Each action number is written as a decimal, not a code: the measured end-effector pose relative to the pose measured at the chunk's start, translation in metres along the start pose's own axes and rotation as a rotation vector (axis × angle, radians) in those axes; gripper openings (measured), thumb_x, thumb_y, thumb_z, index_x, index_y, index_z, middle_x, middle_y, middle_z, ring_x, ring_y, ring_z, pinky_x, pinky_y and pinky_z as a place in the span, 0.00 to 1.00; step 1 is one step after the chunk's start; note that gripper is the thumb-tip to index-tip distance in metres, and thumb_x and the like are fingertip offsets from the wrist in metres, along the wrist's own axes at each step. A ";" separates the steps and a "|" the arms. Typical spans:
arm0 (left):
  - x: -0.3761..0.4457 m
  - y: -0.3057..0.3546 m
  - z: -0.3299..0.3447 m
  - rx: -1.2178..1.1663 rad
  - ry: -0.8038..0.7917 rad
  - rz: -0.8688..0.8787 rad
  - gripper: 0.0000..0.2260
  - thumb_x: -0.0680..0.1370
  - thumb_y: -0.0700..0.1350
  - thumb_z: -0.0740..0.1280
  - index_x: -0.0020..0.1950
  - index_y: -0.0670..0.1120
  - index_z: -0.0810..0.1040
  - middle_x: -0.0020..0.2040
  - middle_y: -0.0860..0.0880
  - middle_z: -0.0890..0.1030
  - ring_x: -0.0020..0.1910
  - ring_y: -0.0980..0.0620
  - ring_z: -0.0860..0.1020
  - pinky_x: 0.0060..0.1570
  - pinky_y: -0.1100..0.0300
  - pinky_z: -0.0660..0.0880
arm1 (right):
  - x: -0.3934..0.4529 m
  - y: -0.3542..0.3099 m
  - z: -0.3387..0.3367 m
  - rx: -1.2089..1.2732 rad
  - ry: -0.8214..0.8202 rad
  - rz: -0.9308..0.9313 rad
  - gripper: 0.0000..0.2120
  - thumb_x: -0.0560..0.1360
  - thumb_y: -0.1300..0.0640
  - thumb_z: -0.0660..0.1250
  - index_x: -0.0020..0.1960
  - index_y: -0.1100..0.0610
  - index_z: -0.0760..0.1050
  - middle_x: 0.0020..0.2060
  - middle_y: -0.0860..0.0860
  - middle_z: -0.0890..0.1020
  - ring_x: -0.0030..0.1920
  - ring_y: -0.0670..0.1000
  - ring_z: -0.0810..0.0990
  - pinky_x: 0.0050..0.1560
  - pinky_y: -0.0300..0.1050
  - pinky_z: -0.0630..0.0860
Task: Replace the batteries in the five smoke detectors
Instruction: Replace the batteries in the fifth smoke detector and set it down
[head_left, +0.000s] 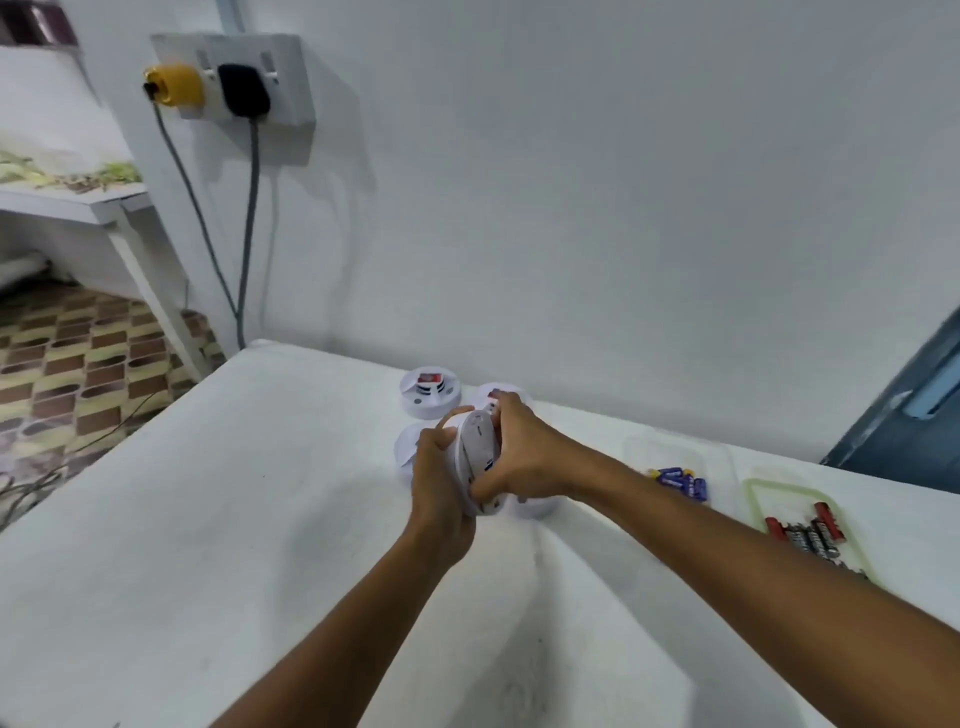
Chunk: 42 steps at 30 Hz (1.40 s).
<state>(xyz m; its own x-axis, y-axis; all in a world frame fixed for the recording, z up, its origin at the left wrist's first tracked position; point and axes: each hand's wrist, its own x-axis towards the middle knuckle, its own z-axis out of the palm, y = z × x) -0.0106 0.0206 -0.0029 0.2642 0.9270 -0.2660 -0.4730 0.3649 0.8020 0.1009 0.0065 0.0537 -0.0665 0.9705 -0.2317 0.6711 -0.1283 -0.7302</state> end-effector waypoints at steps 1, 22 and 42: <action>-0.002 0.002 -0.012 -0.001 0.014 0.013 0.17 0.79 0.51 0.54 0.52 0.43 0.78 0.39 0.42 0.80 0.36 0.49 0.80 0.34 0.58 0.76 | 0.004 -0.005 0.008 -0.013 -0.037 -0.006 0.34 0.61 0.58 0.77 0.59 0.57 0.60 0.47 0.53 0.74 0.45 0.50 0.78 0.35 0.43 0.78; 0.059 0.036 -0.148 -0.421 0.090 0.282 0.25 0.62 0.53 0.68 0.57 0.46 0.76 0.46 0.43 0.81 0.43 0.47 0.80 0.43 0.56 0.78 | 0.114 -0.063 0.130 -0.200 0.071 -0.216 0.36 0.61 0.55 0.78 0.59 0.56 0.59 0.54 0.52 0.64 0.59 0.54 0.69 0.47 0.43 0.72; 0.067 0.030 -0.149 -0.369 0.123 0.239 0.18 0.67 0.51 0.60 0.53 0.47 0.78 0.42 0.44 0.82 0.39 0.48 0.80 0.41 0.56 0.75 | 0.127 -0.057 0.116 -0.127 -0.116 -0.219 0.30 0.61 0.60 0.77 0.54 0.57 0.61 0.52 0.54 0.68 0.46 0.50 0.71 0.34 0.38 0.67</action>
<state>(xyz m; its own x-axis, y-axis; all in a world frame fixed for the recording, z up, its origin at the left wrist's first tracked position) -0.1324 0.1063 -0.0761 0.0198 0.9842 -0.1757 -0.7825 0.1246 0.6101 -0.0309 0.1133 -0.0086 -0.2987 0.9417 -0.1547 0.7182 0.1151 -0.6862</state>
